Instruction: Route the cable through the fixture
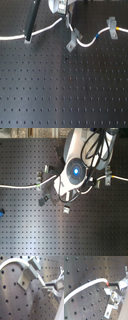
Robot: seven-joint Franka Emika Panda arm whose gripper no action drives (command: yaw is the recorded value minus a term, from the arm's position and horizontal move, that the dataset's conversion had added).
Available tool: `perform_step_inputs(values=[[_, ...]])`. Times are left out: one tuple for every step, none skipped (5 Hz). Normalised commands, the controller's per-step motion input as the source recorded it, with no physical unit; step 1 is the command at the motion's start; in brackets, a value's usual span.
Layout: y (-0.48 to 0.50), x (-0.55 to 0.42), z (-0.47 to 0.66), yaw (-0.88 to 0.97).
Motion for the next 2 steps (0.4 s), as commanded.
perform_step_inputs(values=[[-0.008,0.006,0.02,0.00],[-0.302,-0.223,0.54,-0.02]])
